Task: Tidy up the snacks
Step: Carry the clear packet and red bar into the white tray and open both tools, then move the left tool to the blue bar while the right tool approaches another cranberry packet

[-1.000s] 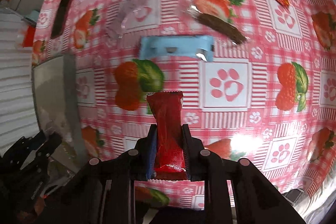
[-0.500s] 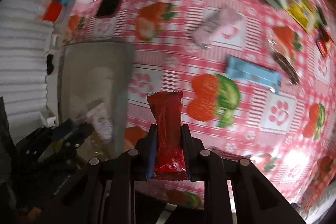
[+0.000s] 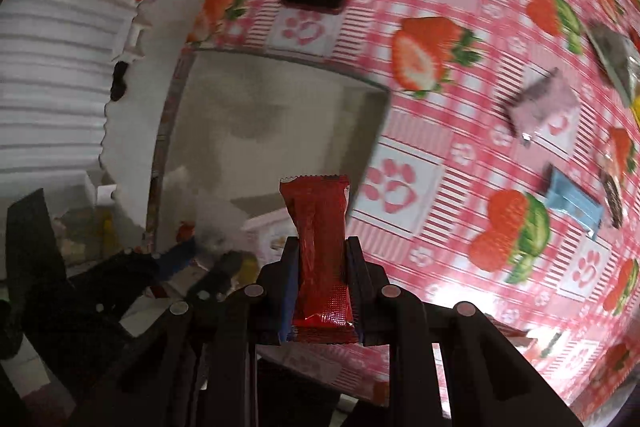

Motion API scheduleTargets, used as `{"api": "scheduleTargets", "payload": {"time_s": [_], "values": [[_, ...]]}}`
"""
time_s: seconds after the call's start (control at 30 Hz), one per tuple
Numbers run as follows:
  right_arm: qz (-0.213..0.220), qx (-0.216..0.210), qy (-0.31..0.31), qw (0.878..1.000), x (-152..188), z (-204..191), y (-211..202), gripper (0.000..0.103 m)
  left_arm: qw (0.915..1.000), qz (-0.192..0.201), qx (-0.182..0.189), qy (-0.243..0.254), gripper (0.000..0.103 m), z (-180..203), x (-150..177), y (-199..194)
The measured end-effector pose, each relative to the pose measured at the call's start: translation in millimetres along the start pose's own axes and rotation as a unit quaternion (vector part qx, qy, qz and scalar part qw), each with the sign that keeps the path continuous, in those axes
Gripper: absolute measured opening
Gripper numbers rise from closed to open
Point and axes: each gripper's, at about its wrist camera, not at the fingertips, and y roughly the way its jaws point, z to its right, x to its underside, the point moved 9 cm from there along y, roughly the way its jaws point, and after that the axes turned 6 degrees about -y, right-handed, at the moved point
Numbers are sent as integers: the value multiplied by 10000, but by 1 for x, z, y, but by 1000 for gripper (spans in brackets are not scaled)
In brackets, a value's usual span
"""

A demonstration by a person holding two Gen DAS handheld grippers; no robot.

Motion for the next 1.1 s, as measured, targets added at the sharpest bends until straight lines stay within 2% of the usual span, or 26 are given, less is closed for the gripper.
{"api": "scheduleTargets", "payload": {"time_s": [0.3, 0.53, 0.6, 0.63, 0.67, 0.7, 0.77, 1.0, 1.03, 1.07, 1.1], "values": [[-297, -43, -215, 9993, -8, -27, 28, 24, 9997, -148, -29, -208, 31, -20, 10, 9], [-532, -56, -282, 9982, -4, -34, 45, 25, 9994, -294, -50, -167, 32, -23, 22, 15], [-560, -72, -276, 9980, -3, -36, 47, 25, 9994, -303, -51, -170, 36, -24, 23, 15], [-575, -88, -257, 9980, -2, -36, 48, 25, 9994, -300, -58, -175, 49, -25, 24, 14], [-598, -102, -236, 9979, -1, -35, 49, 30, 9994, -287, -78, -186, 62, -26, 25, 13], [-613, -99, -219, 9978, 0, -35, 49, 54, 9994, -232, -69, -249, 67, -27, 25, 11], [-547, 25, -219, 9983, 2, -30, 46, 76, 9993, -211, -89, -288, 72, -28, 24, 8], [-489, 202, -136, 9985, 14, -6, 36, 77, 9996, -190, -143, -168, 75, -15, 22, 2], [-499, 212, -93, 9985, 19, 1, 35, 82, 9996, -181, -155, -129, 75, -11, 21, 1], [-510, 229, -42, 9984, 23, 8, 34, 96, 9997, -175, -174, -78, 76, -8, 20, 0], [-505, 246, 22, 9984, 28, 16, 33, 103, 9997, -174, -189, -36, 76, -5, 20, -1]]}}
